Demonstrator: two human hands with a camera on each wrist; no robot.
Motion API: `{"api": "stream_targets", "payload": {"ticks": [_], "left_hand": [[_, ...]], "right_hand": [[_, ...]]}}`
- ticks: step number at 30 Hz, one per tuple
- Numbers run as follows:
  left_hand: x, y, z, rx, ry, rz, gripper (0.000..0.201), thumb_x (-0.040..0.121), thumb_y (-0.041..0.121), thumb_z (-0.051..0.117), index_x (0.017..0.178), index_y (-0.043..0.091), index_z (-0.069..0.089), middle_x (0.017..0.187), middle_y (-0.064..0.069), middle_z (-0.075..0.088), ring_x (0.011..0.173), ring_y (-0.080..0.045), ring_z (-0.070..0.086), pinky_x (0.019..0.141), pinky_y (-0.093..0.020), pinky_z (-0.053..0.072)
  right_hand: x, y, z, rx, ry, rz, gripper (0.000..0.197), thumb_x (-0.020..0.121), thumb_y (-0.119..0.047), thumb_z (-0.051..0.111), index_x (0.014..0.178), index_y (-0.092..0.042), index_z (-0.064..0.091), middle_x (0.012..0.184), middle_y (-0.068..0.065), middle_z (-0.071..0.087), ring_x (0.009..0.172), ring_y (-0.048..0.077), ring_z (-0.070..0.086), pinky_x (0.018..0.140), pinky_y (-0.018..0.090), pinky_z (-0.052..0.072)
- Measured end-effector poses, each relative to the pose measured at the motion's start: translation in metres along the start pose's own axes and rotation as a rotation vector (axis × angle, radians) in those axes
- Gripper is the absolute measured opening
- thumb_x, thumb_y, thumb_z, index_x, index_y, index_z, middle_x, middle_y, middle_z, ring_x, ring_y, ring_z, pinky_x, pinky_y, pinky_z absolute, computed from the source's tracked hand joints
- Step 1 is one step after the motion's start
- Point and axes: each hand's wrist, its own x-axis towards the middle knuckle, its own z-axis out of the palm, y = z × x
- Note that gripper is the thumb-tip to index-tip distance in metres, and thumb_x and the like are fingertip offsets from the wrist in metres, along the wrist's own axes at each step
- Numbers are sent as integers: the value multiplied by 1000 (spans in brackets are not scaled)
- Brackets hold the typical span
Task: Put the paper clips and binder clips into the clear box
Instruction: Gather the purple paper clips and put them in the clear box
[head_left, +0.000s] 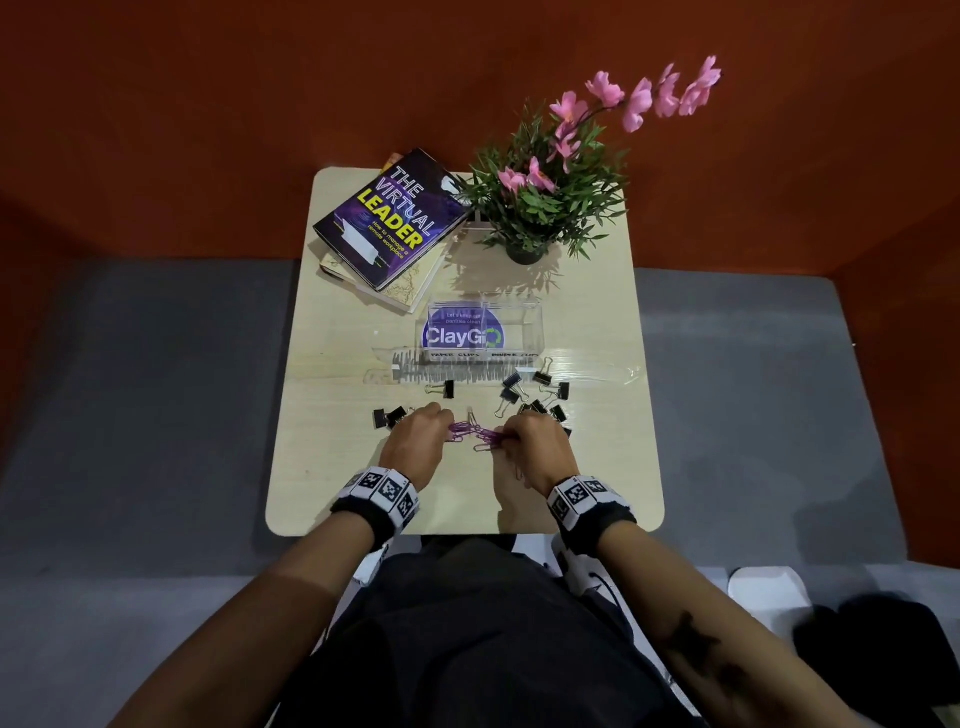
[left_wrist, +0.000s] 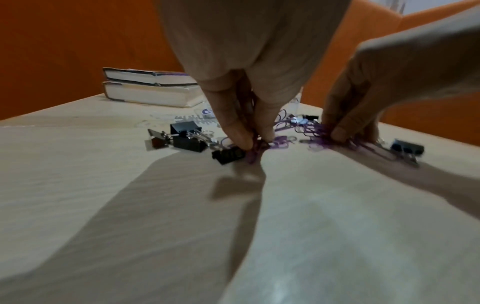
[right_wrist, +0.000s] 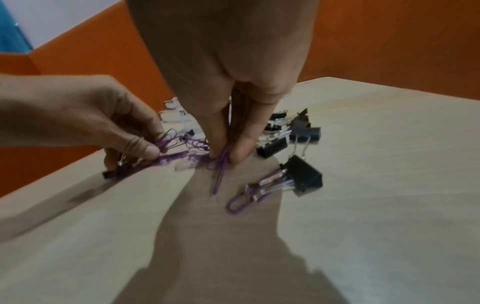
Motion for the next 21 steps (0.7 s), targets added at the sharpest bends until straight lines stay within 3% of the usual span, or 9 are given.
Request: {"api": "stream_targets", "payload": {"ticks": [3,6,9,11,13,15,17,21], "left_hand": [[3,3,-19,-200,80,-63,7,85,6,65,89,6,71,89,-11,67,82,-29,61,73,-37,48],[12,12,-46,-380,191,-100,5,81,6,70,85,8,73,86,-6,71,75,-20,62,72,-31,51],[40,20,-74,-426,268,-102,7,82,8,71,89,9,74,83,-4,70,71,-17,64,70,-27,52],[64,23,-87,-416,312,-117,7,81,10,73,88,10,74,84,-6,73,73,-20,65,72,-27,52],[84,24,-91,-428,316,-178,5,81,9,73,86,11,74,83,-6,74,72,-19,64,71,-27,51],[96,23,-89,-433,283,-225,5,81,9,74,85,10,75,81,-8,74,72,-19,63,72,-28,53],[100,21,-85,-438,265,-250,8,79,11,75,87,10,76,83,-10,75,75,-22,65,77,-30,54],[85,12,-81,-496,396,-303,14,85,8,68,97,7,75,94,-13,75,87,-26,67,87,-27,49]], "right_hand": [[3,2,-13,96,42,24,6,78,-12,72,73,-10,74,71,8,72,68,21,64,61,25,40],[10,-1,-29,150,133,20,4,75,-8,74,75,-11,76,73,6,75,68,18,66,65,25,49],[23,-14,-51,187,193,-11,7,75,-5,77,76,-12,76,69,2,74,60,10,61,60,3,39],[39,-27,-66,262,235,-5,8,76,-2,76,79,-9,76,67,4,73,55,7,62,55,-2,37],[59,-40,-77,276,259,1,8,76,-3,77,83,-7,77,72,6,75,57,6,62,57,0,43],[78,-51,-82,229,263,2,7,76,-7,79,81,-10,77,75,5,75,64,11,65,66,18,55],[94,-61,-84,201,261,19,6,74,-7,80,77,-11,77,72,7,74,68,19,67,71,31,58],[118,-73,-77,134,195,80,7,74,-8,78,80,-9,77,77,14,74,75,27,66,72,31,53]]}}
